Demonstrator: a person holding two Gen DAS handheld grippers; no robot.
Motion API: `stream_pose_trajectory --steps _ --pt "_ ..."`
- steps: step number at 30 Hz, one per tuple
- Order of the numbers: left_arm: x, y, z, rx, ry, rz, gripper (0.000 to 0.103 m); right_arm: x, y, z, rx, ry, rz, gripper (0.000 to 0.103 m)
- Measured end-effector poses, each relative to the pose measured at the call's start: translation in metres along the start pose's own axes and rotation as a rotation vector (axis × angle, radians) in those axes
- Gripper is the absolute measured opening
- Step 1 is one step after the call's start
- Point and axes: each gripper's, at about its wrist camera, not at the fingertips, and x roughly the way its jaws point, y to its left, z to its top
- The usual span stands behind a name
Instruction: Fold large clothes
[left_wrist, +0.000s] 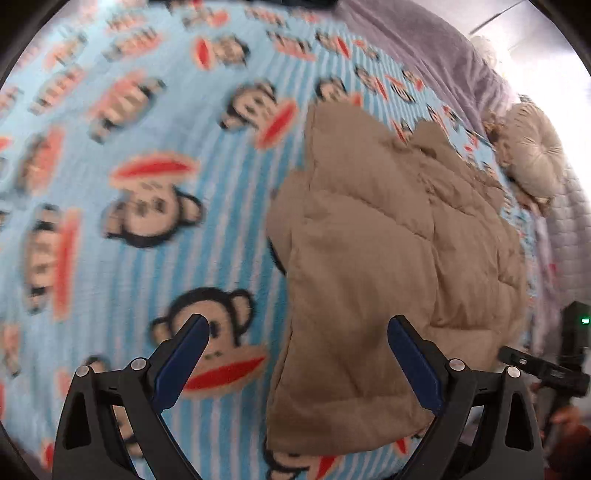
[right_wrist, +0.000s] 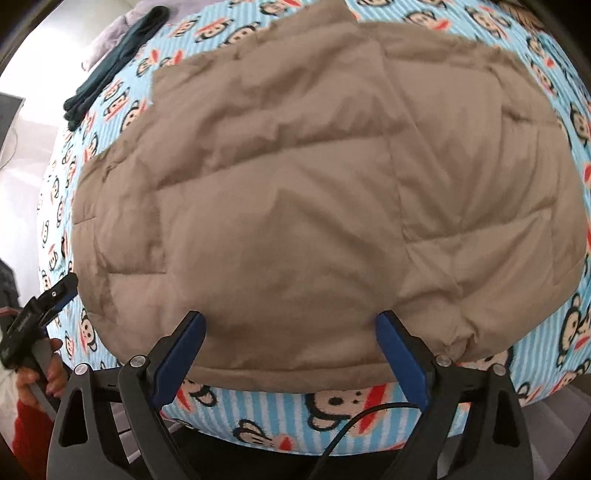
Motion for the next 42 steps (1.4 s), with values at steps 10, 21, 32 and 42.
stream_pose_trajectory --steps 10,21,32,42 --pt "0.079 -0.033 0.032 0.134 0.193 -0.235 0.098 0.01 0.008 0.002 -0.019 0.018 -0.04 0.095" --pt "0.062 -0.043 0.036 0.109 0.188 -0.302 0.032 -0.035 0.015 0.025 -0.08 -0.177 -0.011 0.057" --pt "-0.039 -0.173 0.032 0.159 0.082 -0.2 0.029 0.022 0.003 0.097 -0.075 -0.204 0.066 0.015" --pt "-0.025 -0.346 0.026 0.258 0.099 -0.038 0.029 0.049 -0.033 0.121 0.03 -0.132 0.268 0.008"
